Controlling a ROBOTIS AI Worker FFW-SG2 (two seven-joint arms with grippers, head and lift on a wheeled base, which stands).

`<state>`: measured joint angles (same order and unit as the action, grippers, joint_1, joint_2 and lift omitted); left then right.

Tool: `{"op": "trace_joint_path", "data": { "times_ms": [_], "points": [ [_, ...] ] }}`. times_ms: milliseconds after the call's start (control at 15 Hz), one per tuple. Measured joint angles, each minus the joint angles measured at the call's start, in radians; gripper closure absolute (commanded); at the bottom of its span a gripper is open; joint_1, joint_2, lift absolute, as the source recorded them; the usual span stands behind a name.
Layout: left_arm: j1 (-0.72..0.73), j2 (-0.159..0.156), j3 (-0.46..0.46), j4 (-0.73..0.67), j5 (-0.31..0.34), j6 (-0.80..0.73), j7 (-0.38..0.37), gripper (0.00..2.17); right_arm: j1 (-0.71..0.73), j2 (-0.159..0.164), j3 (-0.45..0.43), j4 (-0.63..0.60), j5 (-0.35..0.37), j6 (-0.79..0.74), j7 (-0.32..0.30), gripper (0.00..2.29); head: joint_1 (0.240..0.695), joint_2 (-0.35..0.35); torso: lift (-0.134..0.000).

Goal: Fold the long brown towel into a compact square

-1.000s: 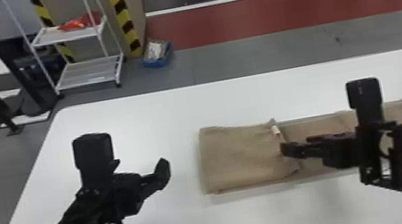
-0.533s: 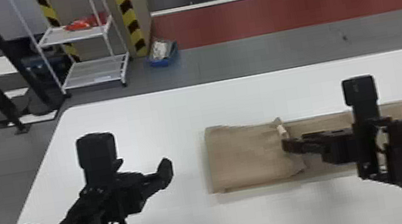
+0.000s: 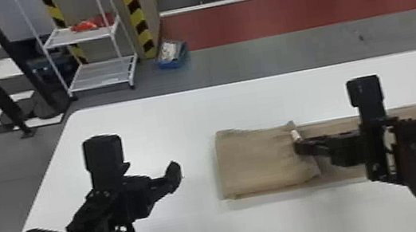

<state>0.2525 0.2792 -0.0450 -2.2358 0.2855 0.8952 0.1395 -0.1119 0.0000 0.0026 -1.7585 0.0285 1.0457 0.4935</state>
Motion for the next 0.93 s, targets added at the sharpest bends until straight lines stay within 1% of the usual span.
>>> {"op": "trace_joint_path", "data": {
  "times_ms": [133, 267, 533, 800, 933],
  "points": [
    [-0.004, 0.0, 0.001, 0.005, 0.001, 0.0, -0.003, 0.04, -0.005, 0.0, 0.001, 0.002, -0.001, 0.002, 0.003, 0.94, 0.695, 0.114, -0.125],
    [-0.007, 0.0, 0.0, 0.008, 0.003, 0.0, -0.005, 0.04, -0.003, 0.0, 0.0, -0.003, -0.009, 0.003, 0.009, 1.12, 0.695, 0.116, -0.125],
    [-0.006, 0.0, -0.003, 0.002, 0.004, 0.0, -0.005, 0.04, 0.016, 0.0, -0.008, -0.044, -0.041, 0.009, 0.032, 1.12, 0.695, 0.121, -0.125],
    [0.014, 0.0, 0.0, -0.019, 0.004, 0.003, -0.002, 0.04, 0.061, 0.0, -0.038, -0.194, -0.115, 0.04, 0.044, 1.12, 0.695, 0.131, -0.125],
    [0.026, 0.0, 0.002, -0.034, 0.002, 0.008, -0.001, 0.03, 0.063, 0.0, -0.09, -0.265, -0.164, 0.066, 0.043, 1.12, 0.695, 0.116, -0.125]
  ]
}}
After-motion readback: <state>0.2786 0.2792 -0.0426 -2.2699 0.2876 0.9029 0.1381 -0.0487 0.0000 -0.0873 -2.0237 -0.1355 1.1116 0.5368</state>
